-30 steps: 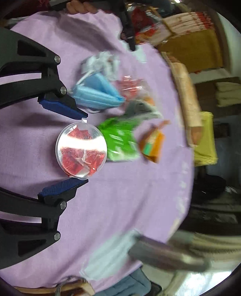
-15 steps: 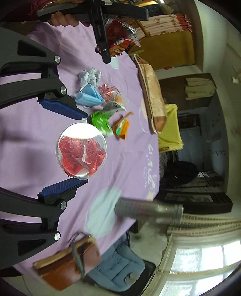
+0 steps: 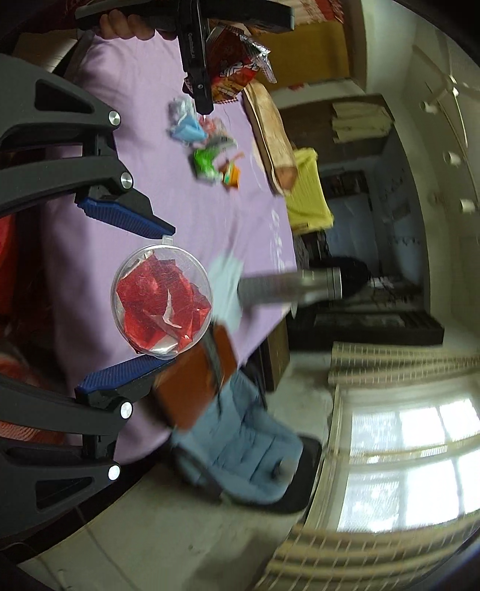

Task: Collect trash
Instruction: 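Carry the snack bag over the red wastebasket and open the left gripper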

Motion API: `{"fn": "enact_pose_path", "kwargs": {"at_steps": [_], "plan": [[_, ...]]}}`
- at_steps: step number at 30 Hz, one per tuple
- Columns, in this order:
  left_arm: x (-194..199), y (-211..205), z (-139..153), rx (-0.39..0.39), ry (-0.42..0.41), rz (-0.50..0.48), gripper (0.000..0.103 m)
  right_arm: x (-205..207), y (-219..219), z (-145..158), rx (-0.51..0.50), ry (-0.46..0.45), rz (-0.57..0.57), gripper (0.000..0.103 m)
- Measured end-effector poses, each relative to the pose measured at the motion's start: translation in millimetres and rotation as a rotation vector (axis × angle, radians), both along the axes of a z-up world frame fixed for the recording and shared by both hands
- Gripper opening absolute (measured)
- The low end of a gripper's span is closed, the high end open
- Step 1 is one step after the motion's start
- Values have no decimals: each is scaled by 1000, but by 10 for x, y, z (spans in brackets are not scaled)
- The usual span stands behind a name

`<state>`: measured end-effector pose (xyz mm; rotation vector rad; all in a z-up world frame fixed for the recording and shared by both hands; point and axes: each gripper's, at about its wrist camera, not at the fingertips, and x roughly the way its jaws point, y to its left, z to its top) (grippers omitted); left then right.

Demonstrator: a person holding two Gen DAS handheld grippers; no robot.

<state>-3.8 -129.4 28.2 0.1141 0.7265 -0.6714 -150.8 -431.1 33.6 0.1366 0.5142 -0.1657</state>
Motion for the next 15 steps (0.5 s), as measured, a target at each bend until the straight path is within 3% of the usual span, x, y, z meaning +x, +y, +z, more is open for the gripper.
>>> {"fn": "enact_pose_path", "kwargs": {"at_steps": [10,15], "plan": [[-517,-1099,-117,35,28,-227,43,-815,-815,-276,32,18,-202,63],[-755,-1669,-291,83,64,-345,43,-1065,-1175,-619,76,73,-276,63]]}}
